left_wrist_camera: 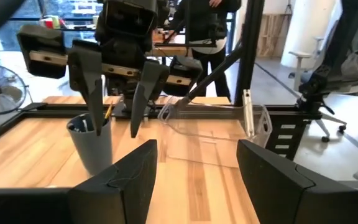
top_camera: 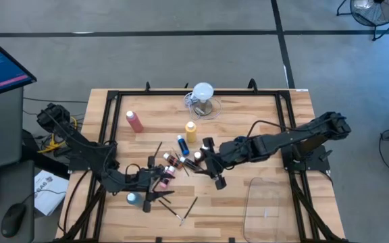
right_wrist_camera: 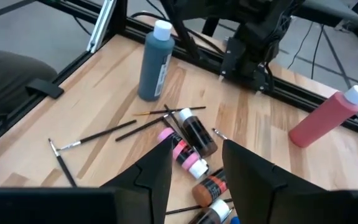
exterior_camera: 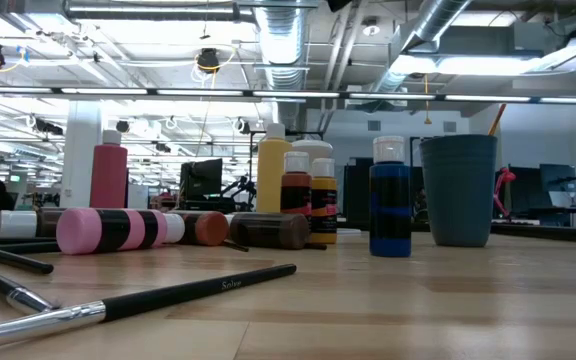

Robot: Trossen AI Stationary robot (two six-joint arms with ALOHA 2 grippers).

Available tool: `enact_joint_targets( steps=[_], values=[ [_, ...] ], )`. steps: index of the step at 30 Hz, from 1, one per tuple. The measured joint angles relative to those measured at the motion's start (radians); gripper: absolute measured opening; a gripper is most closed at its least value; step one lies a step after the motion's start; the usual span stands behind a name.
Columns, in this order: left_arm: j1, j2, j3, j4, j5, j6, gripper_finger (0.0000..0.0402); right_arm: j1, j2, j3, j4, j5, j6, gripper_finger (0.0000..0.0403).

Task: Pick & Place Paint Supplies
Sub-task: Put the right small blue paint bottle into the transparent bin

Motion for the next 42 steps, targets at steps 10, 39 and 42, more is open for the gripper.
enact_joint_targets(
  steps=[10, 39, 42],
  values=[
    [0.007, -0.009, 0.000, 0.002, 0.015, 0.018, 0.0209, 0.056, -0.031, 0.000, -0.021, -0.012, -0.008, 0.0127],
    [0.115, -0.104, -0.001, -0.228, 0.025, -0.029, 0.0209, 0.046, -0.115, -0.047, -0.240, 0.158, 0.498, 0.0092],
    [0.149, -0.146, -0.002, -0.328, 0.063, -0.079, 0.0209, 0.033, -0.114, -0.047, -0.311, 0.102, 0.619, 0.0092]
  ],
)
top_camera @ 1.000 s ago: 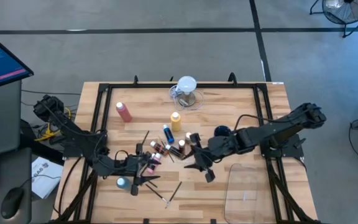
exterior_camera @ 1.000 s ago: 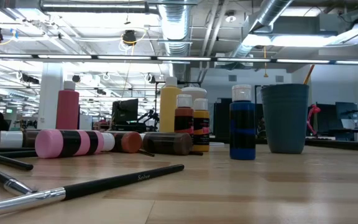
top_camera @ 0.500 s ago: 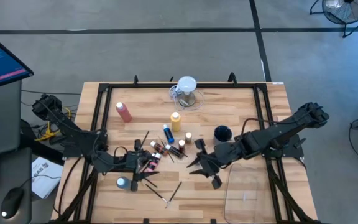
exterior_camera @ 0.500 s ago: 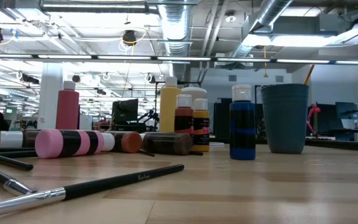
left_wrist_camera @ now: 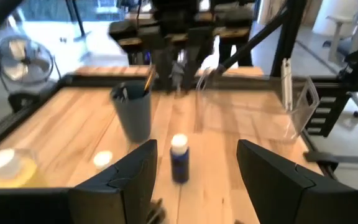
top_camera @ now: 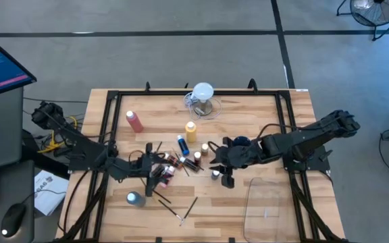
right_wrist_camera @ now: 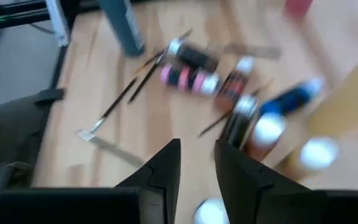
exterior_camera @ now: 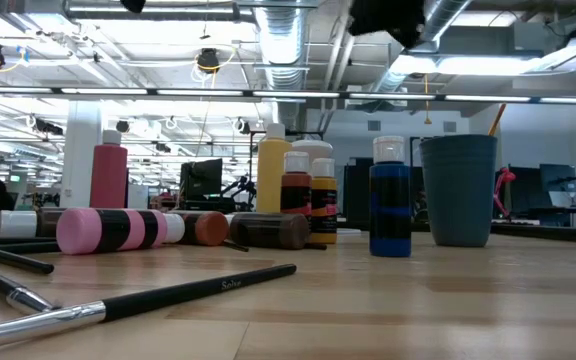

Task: Pick & Place Paint Supplies
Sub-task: Put the right small blue paint bottle into the transparent bin

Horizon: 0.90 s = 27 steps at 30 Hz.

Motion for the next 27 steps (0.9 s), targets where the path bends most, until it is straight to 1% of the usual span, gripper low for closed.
enact_joint_targets(
  steps=[2, 6, 9, 11, 13, 18, 20, 22, 23, 24, 27],
  values=[
    [0.036, -0.039, 0.000, -0.049, 0.038, -0.041, 0.0209, -0.030, 0.000, 0.000, -0.046, -0.087, 0.133, 0.0092],
    [0.105, -0.103, 0.000, -0.133, 0.109, -0.140, 0.0209, -0.090, 0.000, 0.000, -0.138, -0.296, 0.398, 0.0092],
    [0.130, -0.122, 0.000, -0.148, 0.138, -0.157, 0.0209, -0.094, 0.000, 0.000, -0.131, -0.408, 0.509, 0.0092],
    [0.132, -0.128, -0.005, -0.149, 0.152, -0.156, 0.0209, -0.097, 0.000, 0.001, -0.091, -0.458, 0.572, 0.0092],
    [0.131, -0.129, -0.015, -0.152, 0.168, -0.156, 0.0209, -0.100, 0.001, 0.018, -0.085, -0.464, 0.618, 0.0091],
    [0.131, -0.133, -0.028, -0.199, 0.254, -0.156, 0.0209, -0.080, 0.024, 0.115, -0.131, -0.454, 0.638, 0.0082],
    [0.130, -0.143, -0.028, -0.209, 0.273, -0.151, 0.0209, -0.057, 0.036, 0.163, -0.239, -0.431, 0.640, 0.0072],
    [0.130, -0.167, -0.028, -0.238, 0.275, -0.140, 0.0209, -0.044, 0.074, 0.239, -0.317, -0.394, 0.641, 0.0061],
    [0.130, -0.180, -0.029, -0.244, 0.275, -0.138, 0.0209, -0.038, 0.091, 0.271, -0.405, -0.363, 0.641, 0.0055],
    [0.130, -0.190, -0.028, -0.238, 0.272, -0.137, 0.0209, -0.031, 0.116, 0.303, -0.509, -0.333, 0.641, 0.0049],
    [0.126, -0.220, -0.029, -0.252, 0.249, -0.131, 0.0209, -0.013, 0.218, 0.411, -0.630, -0.288, 0.628, 0.0036]
  ],
)
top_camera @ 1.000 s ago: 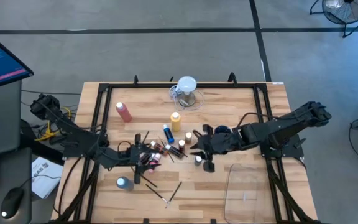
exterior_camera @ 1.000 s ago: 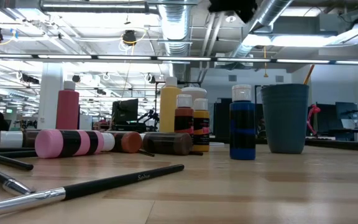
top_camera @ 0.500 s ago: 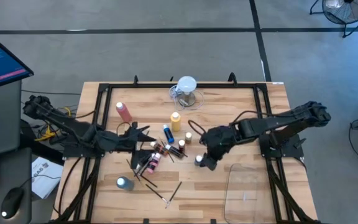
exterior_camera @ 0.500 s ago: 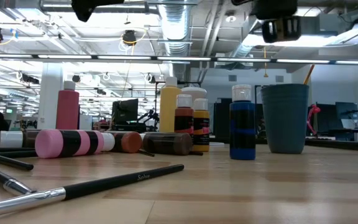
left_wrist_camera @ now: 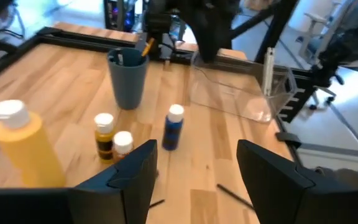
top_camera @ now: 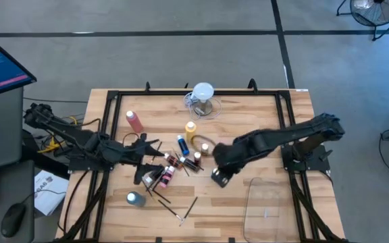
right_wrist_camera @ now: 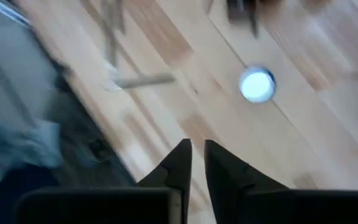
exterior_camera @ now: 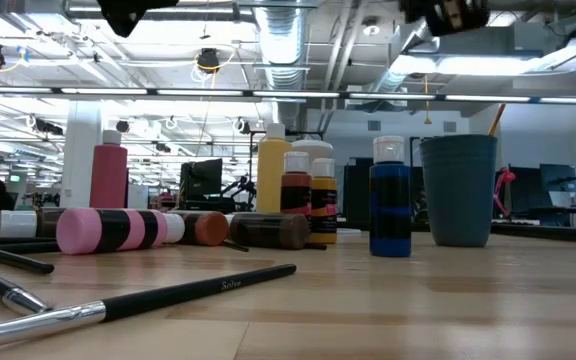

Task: Pick & Place Paint Supplies
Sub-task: Put the right small blue paint bottle into the transparent bin

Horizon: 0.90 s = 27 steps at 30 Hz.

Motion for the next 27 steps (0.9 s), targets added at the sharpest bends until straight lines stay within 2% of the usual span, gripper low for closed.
enact_joint_targets(
  steps=[2, 5, 11, 15, 19, 21, 25, 27],
  values=[
    [0.001, -0.005, 0.002, 0.006, -0.016, 0.002, 0.0209, 0.013, 0.063, 0.055, -0.077, 0.001, -0.033, 0.0032],
    [0.001, -0.009, -0.001, -0.002, -0.021, 0.001, 0.0209, 0.014, 0.153, 0.135, -0.089, -0.033, -0.085, 0.0036],
    [0.001, -0.001, -0.001, -0.005, -0.023, 0.002, 0.0209, -0.008, 0.302, 0.289, -0.244, -0.134, -0.201, 0.0070],
    [0.000, -0.001, -0.001, -0.008, -0.022, 0.000, 0.0209, -0.007, 0.360, 0.368, -0.343, -0.139, -0.349, 0.0091],
    [0.000, -0.001, 0.000, -0.017, -0.022, -0.006, 0.0209, -0.004, 0.361, 0.384, -0.357, -0.073, -0.592, 0.0105],
    [0.000, -0.001, 0.000, -0.022, -0.022, -0.007, 0.0209, 0.004, 0.360, 0.384, -0.351, 0.009, -0.676, 0.0111],
    [0.000, -0.001, 0.000, -0.021, -0.022, -0.014, 0.0209, 0.019, 0.354, 0.384, -0.364, 0.201, -0.708, 0.0129],
    [0.000, -0.001, 0.000, -0.021, -0.022, -0.020, 0.0209, 0.025, 0.354, 0.382, -0.376, 0.250, -0.693, 0.0146]
  ],
)
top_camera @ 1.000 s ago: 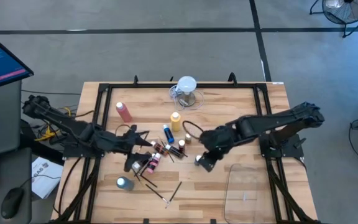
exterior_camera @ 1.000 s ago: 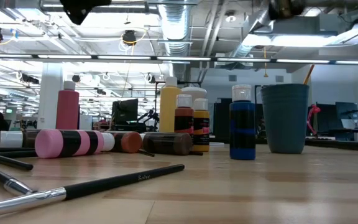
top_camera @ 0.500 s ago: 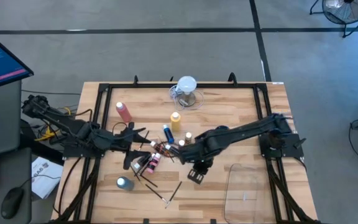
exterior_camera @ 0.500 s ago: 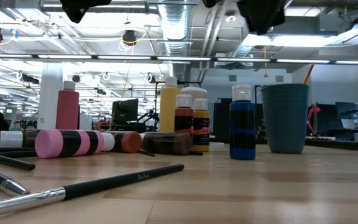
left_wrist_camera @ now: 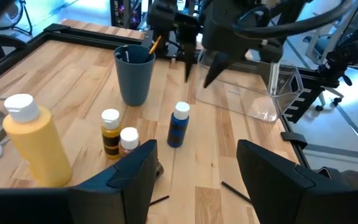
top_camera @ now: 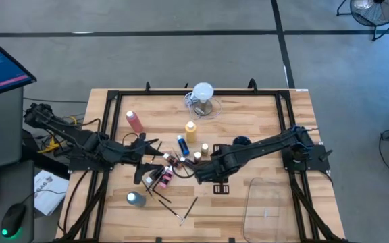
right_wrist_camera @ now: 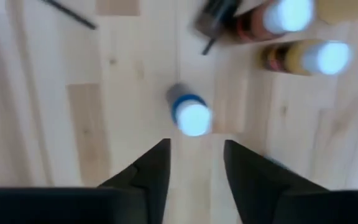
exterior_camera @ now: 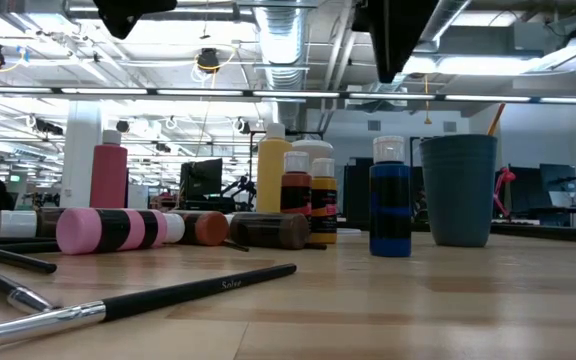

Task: Pick & Place Paint Supplies
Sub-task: Put the right small blue paint bottle into the transparent bin

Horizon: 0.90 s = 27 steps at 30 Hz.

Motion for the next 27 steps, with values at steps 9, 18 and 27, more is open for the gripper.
enact_joint_targets(
  steps=[9, 18, 27],
  values=[
    [0.000, 0.003, -0.016, 0.000, 0.002, -0.038, 0.0209, -0.040, 0.000, -0.062, 0.028, -0.083, 0.033, 0.0246],
    [-0.014, 0.003, -0.016, -0.001, 0.005, -0.056, 0.0209, -0.054, 0.000, -0.130, 0.158, -0.113, -0.035, 0.0265],
    [-0.032, 0.003, -0.016, -0.002, 0.005, -0.056, 0.0209, -0.058, 0.000, -0.205, 0.199, -0.113, -0.035, 0.0265]
  ],
)
